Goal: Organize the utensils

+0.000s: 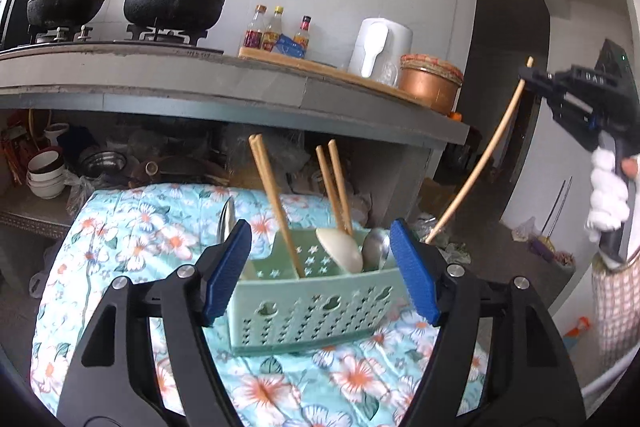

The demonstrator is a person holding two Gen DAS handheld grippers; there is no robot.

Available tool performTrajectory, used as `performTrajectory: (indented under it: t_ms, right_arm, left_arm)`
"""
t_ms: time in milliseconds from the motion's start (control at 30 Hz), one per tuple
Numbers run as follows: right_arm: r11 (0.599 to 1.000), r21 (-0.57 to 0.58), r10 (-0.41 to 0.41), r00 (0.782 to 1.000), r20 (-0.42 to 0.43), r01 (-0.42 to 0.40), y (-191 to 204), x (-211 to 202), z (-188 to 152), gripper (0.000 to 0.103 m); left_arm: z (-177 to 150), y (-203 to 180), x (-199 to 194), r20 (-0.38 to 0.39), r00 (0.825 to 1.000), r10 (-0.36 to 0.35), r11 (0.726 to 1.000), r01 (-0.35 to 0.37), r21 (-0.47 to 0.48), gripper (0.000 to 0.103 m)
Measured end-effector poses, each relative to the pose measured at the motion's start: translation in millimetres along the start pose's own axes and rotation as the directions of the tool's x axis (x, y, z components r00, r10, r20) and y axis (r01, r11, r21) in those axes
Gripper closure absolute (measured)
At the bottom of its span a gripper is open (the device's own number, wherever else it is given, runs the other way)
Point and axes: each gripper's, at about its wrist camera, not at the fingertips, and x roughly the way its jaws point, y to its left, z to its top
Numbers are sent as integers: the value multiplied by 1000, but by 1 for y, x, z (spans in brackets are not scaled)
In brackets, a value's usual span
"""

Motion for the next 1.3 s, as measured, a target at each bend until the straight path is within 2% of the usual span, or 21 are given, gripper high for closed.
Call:
performTrajectory:
  t_ms: [200,367,467,633,667,700,767,1000,1133,1233,1300]
  right_arm:
    - [999,-21,-34,996,-80,32,4,43,-14,96]
    - [999,-2,-53,983,-178,54,-3,76,-38,96]
    - [998,0,-60,966,-250,62,-7,95,-56,96]
    - [997,20,-67,923,-379,81,-15,121,-86,93]
    - [996,21,-72,918,-389,87,-16,123,-89,89]
    - [995,21,-83,916,-392,99,-17,123,-90,81]
    - [994,20,-94,921,-377,109,-19,118,-89,70]
    - [993,-13,-116,950,-291,117,-14,86,-80,60]
    - [989,-61,-147,953,-265,136,-6,64,-85,55]
    - [983,-116,-171,952,-255,145,5,47,-94,48]
    - [976,-151,-191,949,-251,156,13,37,-102,38]
  left_arm:
    - [-22,9,0,-66,997,48,998,-45,39,32]
    - [-26,11,8,-97,994,42,998,-37,55,30]
    - [-27,10,14,-117,992,37,998,-30,63,28]
    - [-31,8,22,-147,989,28,998,-19,59,26]
    - [-31,7,23,-150,988,27,998,-18,58,26]
    - [-32,6,24,-153,988,27,998,-18,59,24]
    - [-33,4,25,-159,987,29,998,-19,62,23]
    - [-31,0,25,-168,985,47,999,-41,35,20]
    - [-27,-2,19,-153,982,110,994,-107,25,15]
    - [-24,-4,10,-141,974,178,984,-177,25,12]
    - [-21,-7,5,-145,965,220,975,-219,26,11]
